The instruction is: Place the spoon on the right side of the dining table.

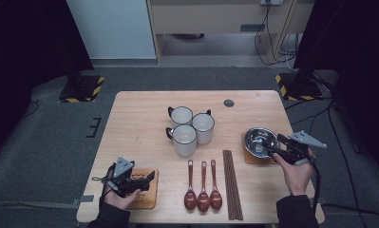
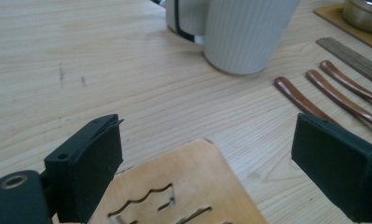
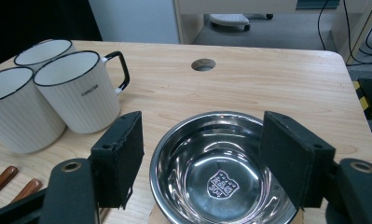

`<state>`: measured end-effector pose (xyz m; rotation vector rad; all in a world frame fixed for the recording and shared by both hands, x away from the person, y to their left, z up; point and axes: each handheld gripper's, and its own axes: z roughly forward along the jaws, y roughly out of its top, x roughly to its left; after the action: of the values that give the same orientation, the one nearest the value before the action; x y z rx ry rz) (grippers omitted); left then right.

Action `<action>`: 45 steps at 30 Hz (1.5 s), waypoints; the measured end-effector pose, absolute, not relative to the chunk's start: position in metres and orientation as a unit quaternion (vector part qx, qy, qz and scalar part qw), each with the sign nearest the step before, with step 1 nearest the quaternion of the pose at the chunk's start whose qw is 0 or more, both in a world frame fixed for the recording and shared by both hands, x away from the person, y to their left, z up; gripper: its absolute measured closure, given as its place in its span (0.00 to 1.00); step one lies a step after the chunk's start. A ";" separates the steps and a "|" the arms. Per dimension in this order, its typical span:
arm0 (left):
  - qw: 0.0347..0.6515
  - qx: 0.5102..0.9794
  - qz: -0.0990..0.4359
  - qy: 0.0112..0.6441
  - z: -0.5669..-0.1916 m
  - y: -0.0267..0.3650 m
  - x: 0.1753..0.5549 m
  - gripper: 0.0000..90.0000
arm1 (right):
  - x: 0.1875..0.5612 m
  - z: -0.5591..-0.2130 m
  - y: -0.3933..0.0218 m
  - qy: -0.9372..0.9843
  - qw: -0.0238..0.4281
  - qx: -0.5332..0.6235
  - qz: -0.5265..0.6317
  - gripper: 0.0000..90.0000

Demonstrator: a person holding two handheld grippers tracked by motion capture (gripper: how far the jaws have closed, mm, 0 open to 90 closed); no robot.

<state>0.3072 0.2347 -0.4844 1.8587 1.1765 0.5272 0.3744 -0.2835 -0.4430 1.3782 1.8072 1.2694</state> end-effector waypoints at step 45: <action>0.433 0.816 0.138 0.357 -0.486 0.111 0.310 0.12 | 0.369 -0.445 -0.260 0.691 0.244 0.488 0.474 0.33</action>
<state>0.3095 0.1108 -0.4857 2.0343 0.8889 0.3431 0.3688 -0.2597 -0.4445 1.3334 1.8872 1.2946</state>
